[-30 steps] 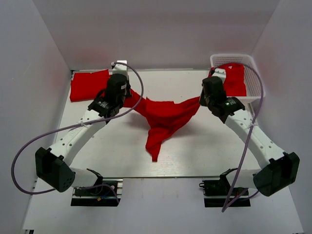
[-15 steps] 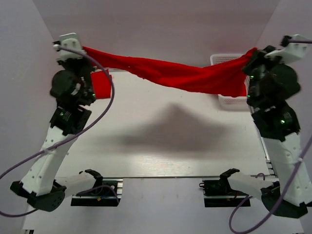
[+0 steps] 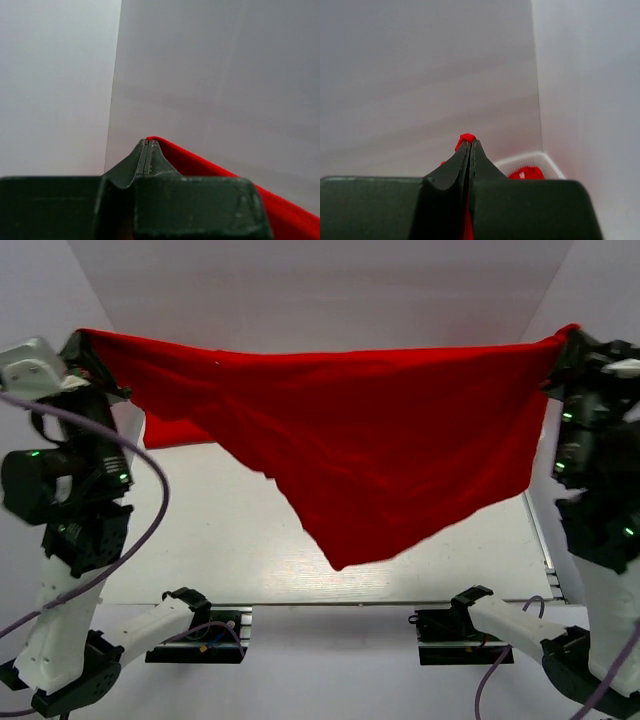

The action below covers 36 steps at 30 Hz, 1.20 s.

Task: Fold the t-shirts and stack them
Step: Flatten out the tshirt

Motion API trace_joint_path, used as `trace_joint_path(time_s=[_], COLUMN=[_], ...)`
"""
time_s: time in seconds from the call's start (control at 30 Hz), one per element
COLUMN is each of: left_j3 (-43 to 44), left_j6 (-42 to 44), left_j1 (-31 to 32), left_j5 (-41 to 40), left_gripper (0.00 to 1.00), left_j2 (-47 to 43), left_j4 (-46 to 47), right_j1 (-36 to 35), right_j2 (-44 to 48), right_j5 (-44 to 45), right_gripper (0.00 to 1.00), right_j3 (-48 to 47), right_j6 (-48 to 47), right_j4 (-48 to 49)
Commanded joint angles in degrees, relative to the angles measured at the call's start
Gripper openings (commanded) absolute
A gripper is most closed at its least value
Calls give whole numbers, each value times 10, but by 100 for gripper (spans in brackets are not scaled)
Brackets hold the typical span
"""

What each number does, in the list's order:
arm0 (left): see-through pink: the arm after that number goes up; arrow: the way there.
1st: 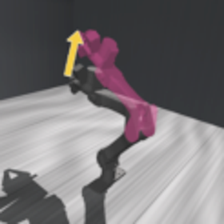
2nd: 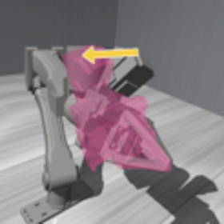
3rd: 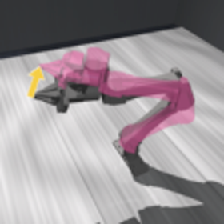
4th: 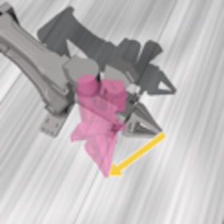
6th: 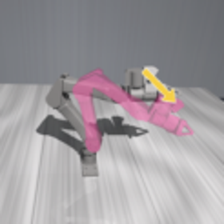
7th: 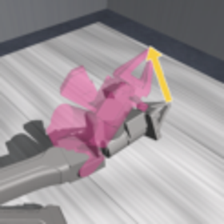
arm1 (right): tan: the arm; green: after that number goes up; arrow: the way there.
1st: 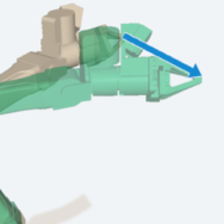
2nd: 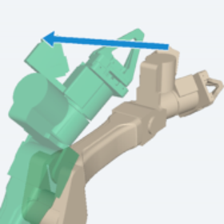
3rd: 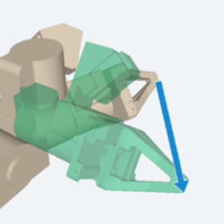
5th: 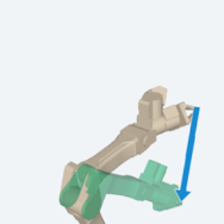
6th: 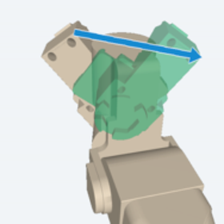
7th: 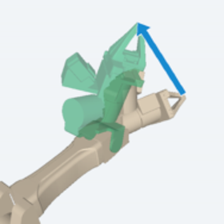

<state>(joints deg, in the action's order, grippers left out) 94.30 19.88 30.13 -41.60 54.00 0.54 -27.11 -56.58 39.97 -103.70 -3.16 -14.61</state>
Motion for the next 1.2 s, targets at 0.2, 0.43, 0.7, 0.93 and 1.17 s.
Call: trace_joint_path(time_s=[0.2, 0.43, 0.7, 0.93, 1.17], left_j3=[-199, -174, -97, -101, -217], left_j6=[-213, -408, -419, -383, -408], left_j1=[-20, -94, -122, -133, -133], left_j5=[20, 137, 180, 187, 215], left_gripper=[0, 0, 99, 99, 99], left_j2=[148, 430, 494, 423, 354], left_j4=[-83, -322, -364, -359, -364], right_j1=[15, 50, 47, 46, 44], right_j2=[-190, -509, -615, -535, -405], right_j5=[-5, -120, -202, -258, -342], right_gripper=[0, 0, 90, 90, 90], right_j3=[189, 89, -77, -21, 171], right_j6=[62, 52, 35, 68, 153], right_j4=[77, 79, -11, -94, -125])
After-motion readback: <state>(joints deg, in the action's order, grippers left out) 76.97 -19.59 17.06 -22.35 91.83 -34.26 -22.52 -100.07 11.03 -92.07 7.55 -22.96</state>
